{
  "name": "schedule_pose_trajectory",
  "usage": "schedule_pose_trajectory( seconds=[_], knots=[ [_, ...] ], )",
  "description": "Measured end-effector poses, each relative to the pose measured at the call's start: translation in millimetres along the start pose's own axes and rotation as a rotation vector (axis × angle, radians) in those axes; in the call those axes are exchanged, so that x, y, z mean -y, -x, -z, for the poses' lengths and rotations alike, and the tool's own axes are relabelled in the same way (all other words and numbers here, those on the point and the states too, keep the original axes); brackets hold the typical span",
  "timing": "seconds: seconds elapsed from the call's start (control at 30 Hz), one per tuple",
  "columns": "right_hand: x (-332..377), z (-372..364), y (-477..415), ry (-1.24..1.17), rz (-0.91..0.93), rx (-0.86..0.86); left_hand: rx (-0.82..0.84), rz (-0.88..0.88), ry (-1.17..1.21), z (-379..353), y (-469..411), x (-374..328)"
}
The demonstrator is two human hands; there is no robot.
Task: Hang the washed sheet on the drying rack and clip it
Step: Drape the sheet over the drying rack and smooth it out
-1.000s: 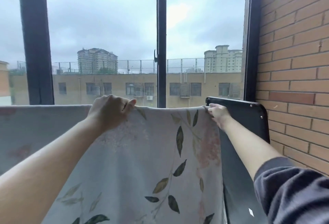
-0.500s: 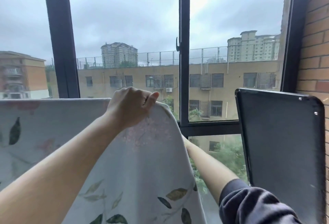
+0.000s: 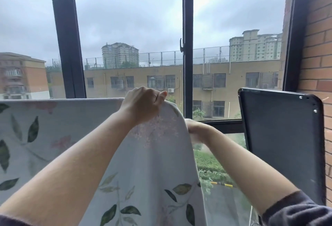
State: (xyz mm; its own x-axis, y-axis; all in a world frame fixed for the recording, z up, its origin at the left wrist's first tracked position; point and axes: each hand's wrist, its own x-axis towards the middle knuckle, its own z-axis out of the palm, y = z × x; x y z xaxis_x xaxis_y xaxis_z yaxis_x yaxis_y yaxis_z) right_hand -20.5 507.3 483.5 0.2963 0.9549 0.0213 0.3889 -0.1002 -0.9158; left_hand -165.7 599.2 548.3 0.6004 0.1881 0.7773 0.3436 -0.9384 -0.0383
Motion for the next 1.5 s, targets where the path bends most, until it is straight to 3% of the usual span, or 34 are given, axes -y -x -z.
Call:
schedule_pose_trajectory(
  seconds=[0.1,0.17,0.27,0.37,0.57,0.77,0.87,1.27,1.5],
  knots=[
    [42,-3,19,-0.253,0.107,-0.246,-0.014,0.023,0.176,4,-6,6],
    [50,-13,20,-0.088,0.203,-0.389,-0.045,0.060,0.250,8,-8,17],
    [41,-31,11,0.369,0.432,-0.643,-0.043,0.082,0.150,13,2,40],
    [32,-36,0,0.467,0.527,-0.824,0.004,0.099,-0.092,26,27,77],
    [41,-40,0,0.497,0.413,-0.940,0.074,0.282,-0.248,66,64,163],
    [115,-100,-37,1.104,0.285,-0.939,0.085,0.212,-0.206,64,64,181],
    [117,-117,-46,1.260,0.287,-1.033,0.079,0.169,-0.211,65,68,198],
    [113,-120,-53,1.308,0.239,-1.163,-0.109,0.271,-0.274,103,113,331],
    [118,-133,-57,1.299,0.241,-1.131,-0.159,0.280,-0.271,102,120,345]
  ],
)
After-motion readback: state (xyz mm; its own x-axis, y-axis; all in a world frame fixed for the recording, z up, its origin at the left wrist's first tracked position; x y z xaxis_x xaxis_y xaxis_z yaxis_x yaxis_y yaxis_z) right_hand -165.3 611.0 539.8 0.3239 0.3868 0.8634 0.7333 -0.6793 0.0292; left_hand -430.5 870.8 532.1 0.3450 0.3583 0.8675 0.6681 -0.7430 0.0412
